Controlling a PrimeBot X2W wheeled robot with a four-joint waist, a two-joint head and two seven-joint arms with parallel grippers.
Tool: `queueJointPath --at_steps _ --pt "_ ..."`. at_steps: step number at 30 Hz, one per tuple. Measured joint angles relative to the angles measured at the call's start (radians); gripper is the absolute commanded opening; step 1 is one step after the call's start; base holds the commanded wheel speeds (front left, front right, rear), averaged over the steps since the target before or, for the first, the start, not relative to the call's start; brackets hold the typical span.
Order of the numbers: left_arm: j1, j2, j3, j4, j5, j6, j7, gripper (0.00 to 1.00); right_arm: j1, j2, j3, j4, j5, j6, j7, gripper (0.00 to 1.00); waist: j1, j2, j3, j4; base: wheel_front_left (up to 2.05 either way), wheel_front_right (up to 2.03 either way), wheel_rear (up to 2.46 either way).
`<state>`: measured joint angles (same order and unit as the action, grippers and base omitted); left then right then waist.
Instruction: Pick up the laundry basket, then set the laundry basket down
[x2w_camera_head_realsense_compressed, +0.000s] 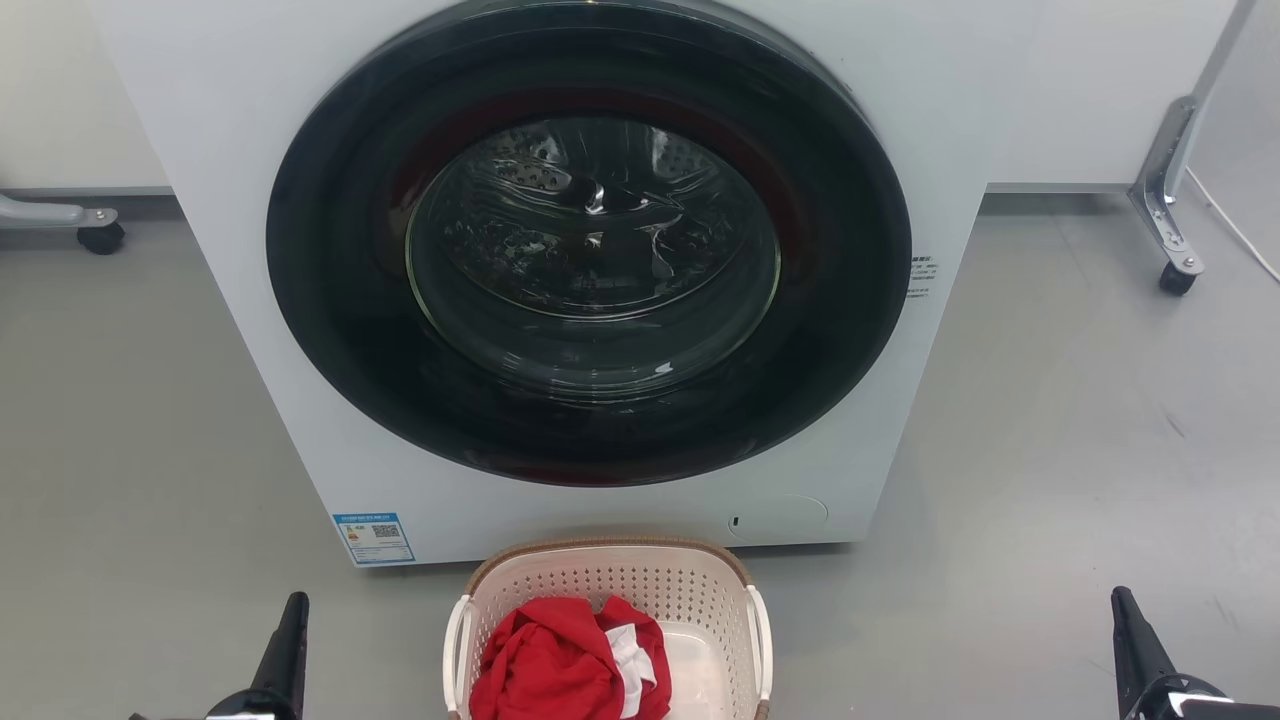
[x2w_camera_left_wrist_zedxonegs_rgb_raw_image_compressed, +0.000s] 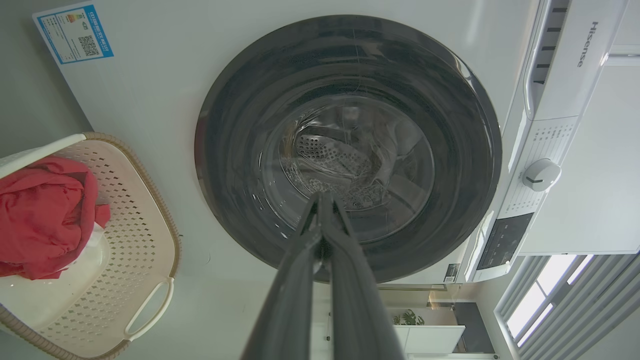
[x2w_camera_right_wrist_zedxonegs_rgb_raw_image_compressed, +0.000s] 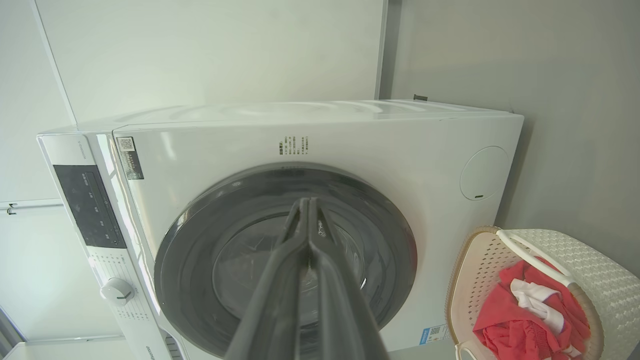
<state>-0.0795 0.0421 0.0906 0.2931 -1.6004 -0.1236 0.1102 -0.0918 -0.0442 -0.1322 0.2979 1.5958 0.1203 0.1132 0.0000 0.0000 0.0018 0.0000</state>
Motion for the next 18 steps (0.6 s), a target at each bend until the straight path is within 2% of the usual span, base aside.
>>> queueJointPath --at_steps 18 --pt "0.000 0.000 0.000 0.001 0.000 0.000 0.000 0.00 0.000 0.000 0.000 0.000 0.000 0.000 0.000 0.00 0.0000 0.0000 0.000 0.000 0.00 0.00 0.00"
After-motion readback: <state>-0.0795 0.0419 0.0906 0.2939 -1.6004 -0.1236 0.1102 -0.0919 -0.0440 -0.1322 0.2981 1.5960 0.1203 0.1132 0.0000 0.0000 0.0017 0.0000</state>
